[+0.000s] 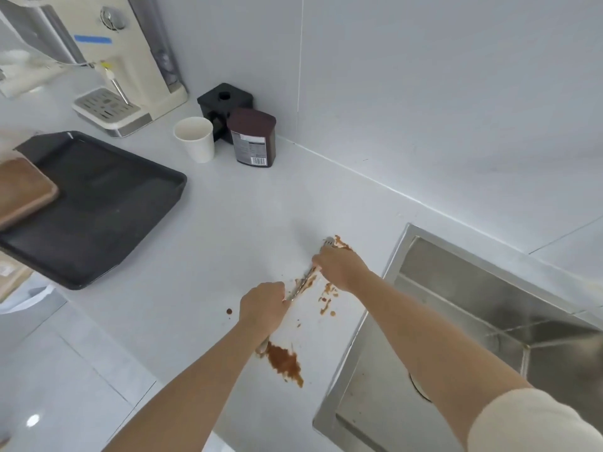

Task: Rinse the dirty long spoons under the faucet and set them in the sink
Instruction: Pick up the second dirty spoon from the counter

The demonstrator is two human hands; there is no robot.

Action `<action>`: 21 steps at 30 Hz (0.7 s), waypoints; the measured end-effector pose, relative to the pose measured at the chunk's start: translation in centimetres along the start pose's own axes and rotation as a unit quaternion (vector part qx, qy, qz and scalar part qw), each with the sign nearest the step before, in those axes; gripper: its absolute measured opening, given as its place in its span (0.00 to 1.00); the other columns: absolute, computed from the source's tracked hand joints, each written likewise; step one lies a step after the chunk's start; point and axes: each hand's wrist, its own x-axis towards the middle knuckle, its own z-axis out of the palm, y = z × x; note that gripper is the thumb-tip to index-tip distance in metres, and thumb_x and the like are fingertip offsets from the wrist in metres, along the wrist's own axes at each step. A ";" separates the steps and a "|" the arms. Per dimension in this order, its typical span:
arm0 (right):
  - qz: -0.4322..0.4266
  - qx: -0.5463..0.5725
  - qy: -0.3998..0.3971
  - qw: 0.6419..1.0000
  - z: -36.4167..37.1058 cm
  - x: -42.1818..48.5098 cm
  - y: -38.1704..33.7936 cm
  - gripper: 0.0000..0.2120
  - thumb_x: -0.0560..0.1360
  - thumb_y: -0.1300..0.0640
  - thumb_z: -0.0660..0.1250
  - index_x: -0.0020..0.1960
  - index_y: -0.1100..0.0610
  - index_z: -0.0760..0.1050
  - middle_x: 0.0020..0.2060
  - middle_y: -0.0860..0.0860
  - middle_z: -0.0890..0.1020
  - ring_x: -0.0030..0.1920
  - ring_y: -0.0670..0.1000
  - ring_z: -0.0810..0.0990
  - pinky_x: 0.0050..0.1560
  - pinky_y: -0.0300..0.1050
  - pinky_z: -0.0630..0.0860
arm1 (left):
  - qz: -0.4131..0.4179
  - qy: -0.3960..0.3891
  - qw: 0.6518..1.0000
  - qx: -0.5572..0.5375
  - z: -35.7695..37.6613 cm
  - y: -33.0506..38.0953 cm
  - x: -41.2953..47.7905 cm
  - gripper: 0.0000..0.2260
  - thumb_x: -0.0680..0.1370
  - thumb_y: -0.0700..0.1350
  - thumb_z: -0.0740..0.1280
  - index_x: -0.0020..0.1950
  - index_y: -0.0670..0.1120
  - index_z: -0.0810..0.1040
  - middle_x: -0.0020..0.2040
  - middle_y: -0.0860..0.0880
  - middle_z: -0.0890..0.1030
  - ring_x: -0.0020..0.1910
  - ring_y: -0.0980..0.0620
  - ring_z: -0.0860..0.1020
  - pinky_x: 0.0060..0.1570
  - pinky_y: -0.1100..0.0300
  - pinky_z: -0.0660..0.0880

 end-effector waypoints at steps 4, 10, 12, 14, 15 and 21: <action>-0.071 -0.088 -0.008 0.993 -0.9 0.9 -0.6 0.17 0.75 0.72 0.54 0.61 0.61 0.68 0.51 0.56 0.70 0.42 0.58 0.75 0.29 0.44 0.62 | 0.031 -0.023 0.999 0.037 0.2 0.0 1.0 0.11 0.79 0.45 0.56 0.53 0.42 0.75 0.44 0.46 0.76 0.47 0.47 0.78 0.41 0.58 0.71; -0.106 -0.129 -0.024 0.986 -1.5 1.8 -1.0 0.19 0.72 0.74 0.55 0.60 0.61 0.70 0.45 0.55 0.66 0.41 0.55 0.71 0.35 0.44 0.65 | 0.071 -0.047 0.992 0.098 0.3 0.6 1.5 0.11 0.79 0.41 0.55 0.55 0.40 0.75 0.41 0.46 0.75 0.50 0.45 0.79 0.45 0.57 0.74; -0.115 -0.136 -0.023 0.984 -1.5 1.9 -1.0 0.19 0.73 0.73 0.56 0.61 0.61 0.70 0.45 0.55 0.67 0.41 0.55 0.71 0.39 0.44 0.66 | 0.080 -0.052 0.988 0.119 0.2 0.9 1.5 0.11 0.79 0.40 0.55 0.55 0.40 0.75 0.46 0.44 0.78 0.49 0.45 0.79 0.46 0.56 0.75; -0.121 -0.137 -0.017 0.983 -1.5 1.7 -0.9 0.19 0.73 0.73 0.56 0.61 0.61 0.70 0.46 0.55 0.68 0.42 0.55 0.72 0.39 0.43 0.66 | 0.084 -0.053 0.987 0.129 0.0 0.9 1.5 0.11 0.79 0.41 0.56 0.55 0.40 0.75 0.45 0.43 0.77 0.46 0.45 0.78 0.46 0.57 0.75; -0.121 -0.135 -0.010 0.983 -1.5 1.6 -0.9 0.19 0.73 0.73 0.56 0.62 0.61 0.70 0.47 0.55 0.70 0.43 0.56 0.73 0.40 0.44 0.66 | 0.085 -0.051 0.986 0.131 -0.2 1.0 1.4 0.11 0.79 0.41 0.56 0.55 0.39 0.75 0.44 0.44 0.75 0.46 0.45 0.78 0.45 0.57 0.74; -0.080 -0.109 0.061 0.989 -2.5 -0.5 0.4 0.18 0.73 0.72 0.55 0.59 0.60 0.71 0.52 0.57 0.72 0.52 0.58 0.77 0.40 0.47 0.68 | 0.085 -0.024 0.993 0.073 -1.3 1.9 0.7 0.05 0.77 0.41 0.57 0.44 0.43 0.71 0.31 0.51 0.66 0.38 0.48 0.71 0.38 0.58 0.69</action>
